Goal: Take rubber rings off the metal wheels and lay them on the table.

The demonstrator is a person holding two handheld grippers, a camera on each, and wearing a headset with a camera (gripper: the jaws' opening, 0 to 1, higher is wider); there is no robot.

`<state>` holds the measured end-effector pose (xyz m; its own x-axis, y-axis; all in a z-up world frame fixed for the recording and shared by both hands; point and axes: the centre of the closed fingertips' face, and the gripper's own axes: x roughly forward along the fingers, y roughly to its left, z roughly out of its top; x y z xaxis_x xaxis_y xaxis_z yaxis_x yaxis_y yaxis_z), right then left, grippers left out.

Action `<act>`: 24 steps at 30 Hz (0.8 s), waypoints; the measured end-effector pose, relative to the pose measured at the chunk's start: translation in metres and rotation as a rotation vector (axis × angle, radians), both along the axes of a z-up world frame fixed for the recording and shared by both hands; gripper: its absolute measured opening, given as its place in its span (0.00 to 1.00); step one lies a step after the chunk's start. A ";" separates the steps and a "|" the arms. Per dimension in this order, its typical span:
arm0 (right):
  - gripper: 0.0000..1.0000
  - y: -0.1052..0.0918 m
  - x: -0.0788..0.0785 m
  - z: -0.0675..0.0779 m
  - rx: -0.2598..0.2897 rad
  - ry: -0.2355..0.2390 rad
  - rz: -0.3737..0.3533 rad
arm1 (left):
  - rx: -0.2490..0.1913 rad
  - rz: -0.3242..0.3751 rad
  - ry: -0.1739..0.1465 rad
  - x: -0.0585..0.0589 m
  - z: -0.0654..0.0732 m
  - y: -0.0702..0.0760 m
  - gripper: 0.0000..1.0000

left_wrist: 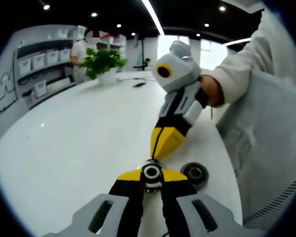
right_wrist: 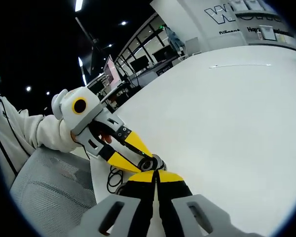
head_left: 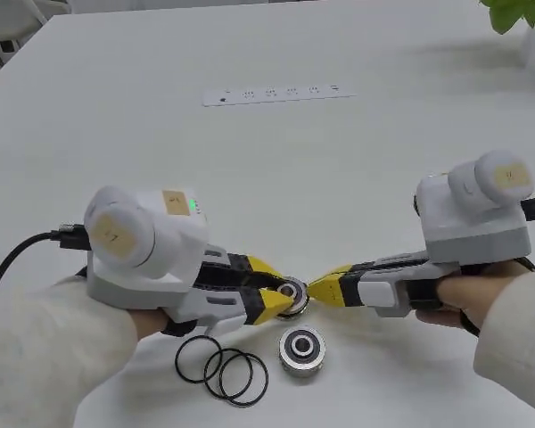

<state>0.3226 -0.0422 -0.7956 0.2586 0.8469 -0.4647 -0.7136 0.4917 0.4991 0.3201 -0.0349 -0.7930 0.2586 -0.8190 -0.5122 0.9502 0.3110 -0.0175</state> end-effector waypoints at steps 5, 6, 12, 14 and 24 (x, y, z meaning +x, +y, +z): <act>0.00 0.002 -0.002 0.002 -0.004 -0.003 0.003 | -0.001 0.003 0.002 0.000 0.000 0.000 0.14; 0.00 0.002 -0.002 0.002 -0.005 -0.003 0.004 | -0.002 0.003 0.002 0.000 0.000 0.000 0.14; 0.00 0.003 -0.003 0.003 -0.007 -0.005 0.008 | 0.000 0.003 -0.001 -0.001 0.000 0.000 0.14; 0.00 0.003 -0.003 0.003 -0.007 -0.006 0.010 | -0.001 0.003 -0.002 -0.001 0.000 0.000 0.14; 0.00 0.004 -0.003 0.004 -0.004 -0.008 0.014 | -0.002 0.003 -0.002 -0.001 0.000 0.000 0.14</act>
<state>0.3196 -0.0383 -0.7918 0.2509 0.8485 -0.4659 -0.7242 0.4839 0.4913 0.3190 -0.0351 -0.7931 0.2626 -0.8192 -0.5098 0.9492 0.3142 -0.0160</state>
